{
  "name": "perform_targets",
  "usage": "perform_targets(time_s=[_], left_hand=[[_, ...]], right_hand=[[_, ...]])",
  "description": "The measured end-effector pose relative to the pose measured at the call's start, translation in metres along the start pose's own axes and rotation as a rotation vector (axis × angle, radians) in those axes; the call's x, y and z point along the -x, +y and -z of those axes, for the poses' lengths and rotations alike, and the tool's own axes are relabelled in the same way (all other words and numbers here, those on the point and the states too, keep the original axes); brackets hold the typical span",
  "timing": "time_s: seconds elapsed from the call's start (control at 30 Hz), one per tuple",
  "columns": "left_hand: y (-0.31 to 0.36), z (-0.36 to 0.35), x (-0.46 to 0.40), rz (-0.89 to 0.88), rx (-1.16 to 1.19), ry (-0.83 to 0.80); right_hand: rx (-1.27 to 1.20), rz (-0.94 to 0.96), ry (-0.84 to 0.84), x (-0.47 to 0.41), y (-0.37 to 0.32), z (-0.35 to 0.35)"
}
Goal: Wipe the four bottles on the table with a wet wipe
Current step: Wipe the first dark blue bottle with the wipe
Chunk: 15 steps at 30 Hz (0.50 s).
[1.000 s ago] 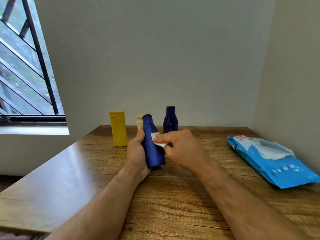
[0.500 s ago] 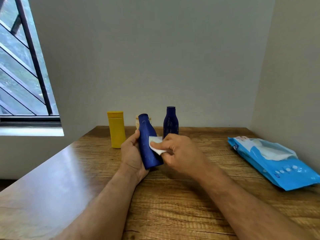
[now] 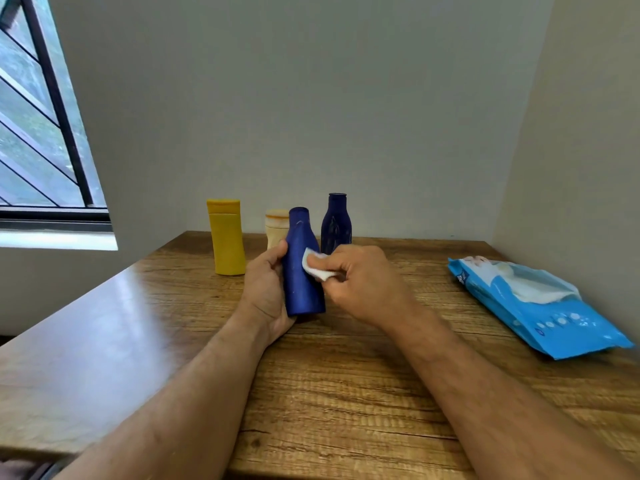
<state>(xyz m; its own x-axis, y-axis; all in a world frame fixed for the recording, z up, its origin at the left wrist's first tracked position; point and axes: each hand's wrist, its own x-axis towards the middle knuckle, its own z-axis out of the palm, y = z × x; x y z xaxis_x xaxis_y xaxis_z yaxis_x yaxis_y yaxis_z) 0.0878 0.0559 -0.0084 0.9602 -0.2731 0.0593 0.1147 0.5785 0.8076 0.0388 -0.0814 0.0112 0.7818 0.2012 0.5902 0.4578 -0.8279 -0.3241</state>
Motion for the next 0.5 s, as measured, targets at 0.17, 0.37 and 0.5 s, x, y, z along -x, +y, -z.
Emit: perform_targets(time_s=[0.17,0.37,0.5], left_hand=[[0.0027,0.0028,-0.0013,0.013,0.047,0.054],[0.0022,-0.0006,0.0042,0.064,-0.004,-0.063],[0.0005,-0.0022,0.0048,0.057,-0.058,-0.131]], right_hand=[[-0.061,0.064,-0.183,0.0059,-0.0050,0.0034],[0.085,0.032,0.110,0.0033,-0.0028,-0.0008],[0.063,-0.027,0.235,0.0012,-0.0013,-0.0006]])
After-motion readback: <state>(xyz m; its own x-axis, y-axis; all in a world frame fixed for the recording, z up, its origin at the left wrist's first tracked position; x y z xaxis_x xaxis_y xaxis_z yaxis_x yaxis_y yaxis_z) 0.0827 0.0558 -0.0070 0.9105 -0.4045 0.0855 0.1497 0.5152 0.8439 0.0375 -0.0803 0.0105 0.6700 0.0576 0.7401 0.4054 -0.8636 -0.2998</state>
